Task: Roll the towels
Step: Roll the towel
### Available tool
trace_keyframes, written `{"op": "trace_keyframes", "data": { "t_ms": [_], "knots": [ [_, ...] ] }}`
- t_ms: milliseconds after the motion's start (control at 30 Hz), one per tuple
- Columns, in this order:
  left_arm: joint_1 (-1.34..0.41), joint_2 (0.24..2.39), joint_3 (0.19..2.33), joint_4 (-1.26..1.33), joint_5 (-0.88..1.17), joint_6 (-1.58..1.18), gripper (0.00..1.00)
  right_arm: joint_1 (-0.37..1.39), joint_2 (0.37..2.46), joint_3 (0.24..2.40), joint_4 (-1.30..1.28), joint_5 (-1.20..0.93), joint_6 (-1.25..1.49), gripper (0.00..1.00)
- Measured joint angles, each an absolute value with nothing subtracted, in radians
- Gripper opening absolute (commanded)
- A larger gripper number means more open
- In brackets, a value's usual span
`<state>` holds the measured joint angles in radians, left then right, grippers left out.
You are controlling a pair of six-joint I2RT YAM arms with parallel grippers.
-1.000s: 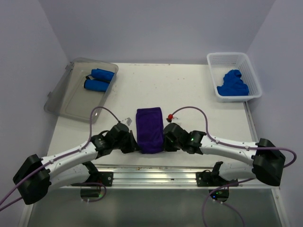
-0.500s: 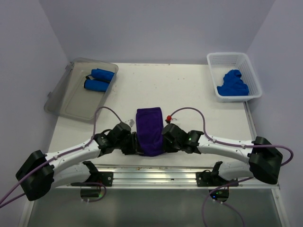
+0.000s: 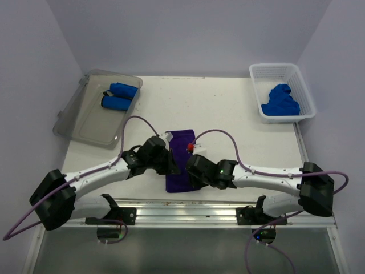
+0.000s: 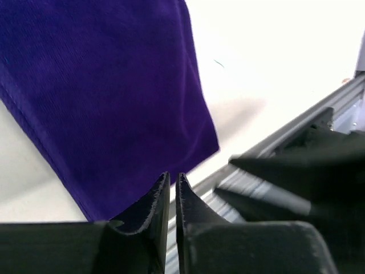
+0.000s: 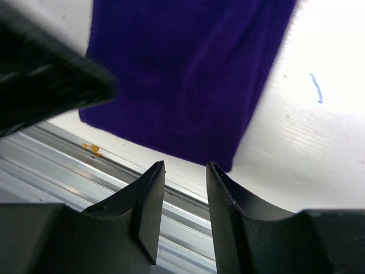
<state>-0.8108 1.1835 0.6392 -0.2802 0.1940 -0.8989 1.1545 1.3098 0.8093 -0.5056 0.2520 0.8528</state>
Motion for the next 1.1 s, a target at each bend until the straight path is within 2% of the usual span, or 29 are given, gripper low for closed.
{"op": "trace_keyframes", "data": {
  "t_ms": [100, 267, 500, 867, 933, 1000, 1033, 1100],
  "knots": [
    [-0.781, 1.287, 0.643, -0.199, 0.228, -0.890, 0.06, 1.229, 1.356, 0.832, -0.480, 0.283, 0.788, 0.38],
    [-0.712, 1.406, 0.641, -0.125, 0.284, -0.871, 0.06, 1.298, 1.406, 0.834, -0.453, 0.321, 0.658, 0.39],
    [-0.696, 1.495, 0.645, -0.095, 0.334, -0.844, 0.02, 1.313, 1.473, 0.836, -0.368, 0.316, 0.491, 0.49],
    [-0.686, 1.525, 0.671, -0.094, 0.361, -0.825, 0.02, 1.388, 1.586, 0.842, -0.293, 0.331, 0.292, 0.49],
    [-0.684, 1.525, 0.677, -0.094, 0.364, -0.822, 0.02, 1.391, 1.612, 0.842, -0.278, 0.342, 0.275, 0.47],
    [-0.681, 1.525, 0.678, -0.094, 0.365, -0.817, 0.02, 1.392, 1.624, 0.848, -0.255, 0.359, 0.263, 0.39],
    [-0.681, 1.526, 0.678, -0.094, 0.366, -0.816, 0.02, 1.392, 1.630, 0.849, -0.245, 0.370, 0.259, 0.31],
    [-0.680, 1.528, 0.678, -0.094, 0.369, -0.814, 0.02, 1.393, 1.632, 0.849, -0.236, 0.390, 0.253, 0.24]
  ]
}}
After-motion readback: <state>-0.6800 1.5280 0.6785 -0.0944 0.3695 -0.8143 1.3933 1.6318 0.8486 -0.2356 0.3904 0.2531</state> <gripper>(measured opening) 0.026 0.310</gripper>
